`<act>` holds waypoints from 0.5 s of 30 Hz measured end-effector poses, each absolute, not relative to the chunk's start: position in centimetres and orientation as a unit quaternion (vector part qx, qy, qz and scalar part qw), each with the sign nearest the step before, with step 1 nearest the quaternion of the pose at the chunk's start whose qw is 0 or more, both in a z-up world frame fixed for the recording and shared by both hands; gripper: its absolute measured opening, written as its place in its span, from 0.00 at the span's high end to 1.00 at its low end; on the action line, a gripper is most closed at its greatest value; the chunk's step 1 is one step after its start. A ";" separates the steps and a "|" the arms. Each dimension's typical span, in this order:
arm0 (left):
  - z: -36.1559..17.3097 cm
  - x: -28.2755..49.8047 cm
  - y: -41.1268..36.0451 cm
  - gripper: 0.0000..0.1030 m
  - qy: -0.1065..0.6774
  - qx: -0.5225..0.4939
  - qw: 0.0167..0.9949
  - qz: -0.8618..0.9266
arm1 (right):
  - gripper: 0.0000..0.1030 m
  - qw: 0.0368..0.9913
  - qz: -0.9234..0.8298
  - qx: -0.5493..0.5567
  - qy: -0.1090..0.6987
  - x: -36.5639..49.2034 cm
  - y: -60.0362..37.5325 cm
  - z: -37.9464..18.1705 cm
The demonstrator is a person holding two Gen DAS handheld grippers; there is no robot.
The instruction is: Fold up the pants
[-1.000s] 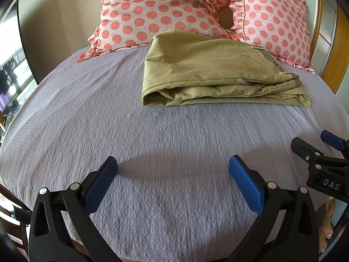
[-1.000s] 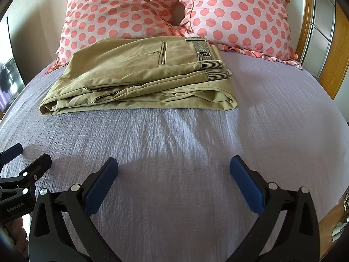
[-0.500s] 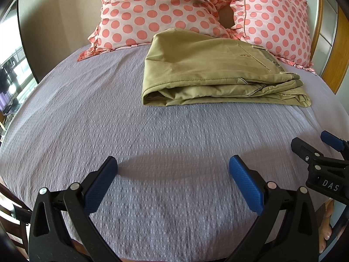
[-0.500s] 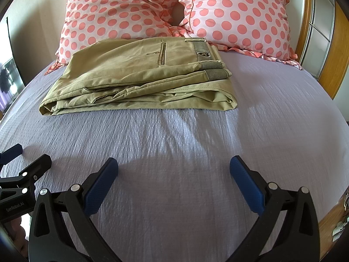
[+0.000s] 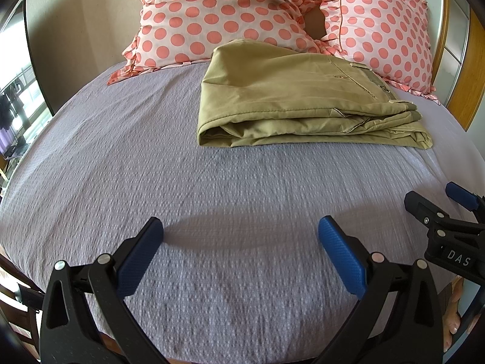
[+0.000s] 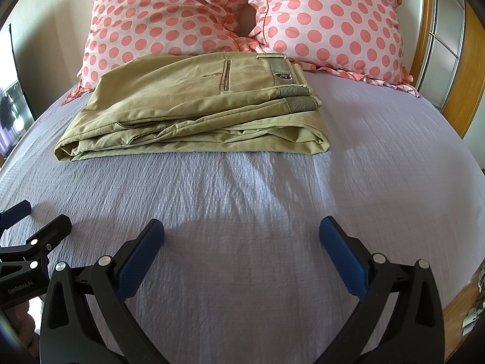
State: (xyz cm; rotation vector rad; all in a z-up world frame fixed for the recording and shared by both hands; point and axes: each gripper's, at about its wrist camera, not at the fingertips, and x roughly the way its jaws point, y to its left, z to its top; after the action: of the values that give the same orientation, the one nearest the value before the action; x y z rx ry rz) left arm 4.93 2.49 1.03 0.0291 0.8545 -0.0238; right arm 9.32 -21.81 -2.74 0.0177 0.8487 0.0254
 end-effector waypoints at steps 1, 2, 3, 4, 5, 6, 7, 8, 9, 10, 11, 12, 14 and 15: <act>1.1 5.0 2.5 0.02 0.414 0.014 0.910 -0.012 | 0.01 0.911 0.012 0.009 0.412 9.3 -21.8 -2.7; 1.0 5.0 2.5 0.02 0.414 0.014 0.910 -0.012 | 0.01 0.911 0.012 0.009 0.412 9.3 -21.8 -2.7; 1.1 5.0 2.6 0.02 0.415 0.015 0.910 -0.012 | 0.01 0.911 0.012 0.009 0.412 9.3 -21.8 -2.7; 1.1 5.0 2.6 0.02 0.414 0.015 0.910 -0.013 | 0.01 0.911 0.012 0.009 0.412 9.3 -21.8 -2.7; 1.1 5.0 2.6 0.02 0.414 0.015 0.910 -0.013 | 0.01 0.911 0.012 0.009 0.412 9.3 -21.8 -2.7; 1.1 5.0 2.6 0.02 0.414 0.015 0.910 -0.013 | 0.01 0.911 0.012 0.009 0.411 9.3 -21.8 -2.7; 1.1 5.0 2.6 0.02 0.414 0.015 0.910 -0.012 | 0.01 0.911 0.012 0.009 0.411 9.3 -21.8 -2.7; 1.1 5.0 2.6 0.02 0.413 0.014 0.910 -0.012 | 0.01 0.911 0.012 0.009 0.411 9.3 -21.8 -2.7; 1.1 5.0 2.6 0.02 0.413 0.014 0.910 -0.012 | 0.01 0.911 0.012 0.009 0.411 9.3 -21.8 -2.7; 1.1 5.0 2.6 0.02 0.413 0.014 0.910 -0.012 | 0.01 0.911 0.012 0.008 0.412 9.3 -21.8 -2.7; 1.1 5.0 2.7 0.02 0.414 0.014 0.910 -0.012 | 0.01 0.911 0.012 0.008 0.412 9.3 -21.8 -2.6; 1.1 5.0 2.6 0.02 0.414 0.014 0.910 -0.012 | 0.01 0.911 0.012 0.009 0.412 9.4 -21.8 -2.6; 1.1 5.0 2.6 0.02 0.414 0.014 0.910 -0.012 | 0.01 0.911 0.012 0.009 0.411 9.4 -21.9 -2.6; 1.1 5.0 2.7 0.02 0.414 0.014 0.910 -0.013 | 0.01 0.911 0.012 0.009 0.411 9.3 -21.8 -2.7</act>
State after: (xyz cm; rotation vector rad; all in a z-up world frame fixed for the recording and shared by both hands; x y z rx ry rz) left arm 4.99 2.66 1.10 0.0299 0.8527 -0.0261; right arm 9.34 -21.82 -2.66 0.0176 0.8481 0.0250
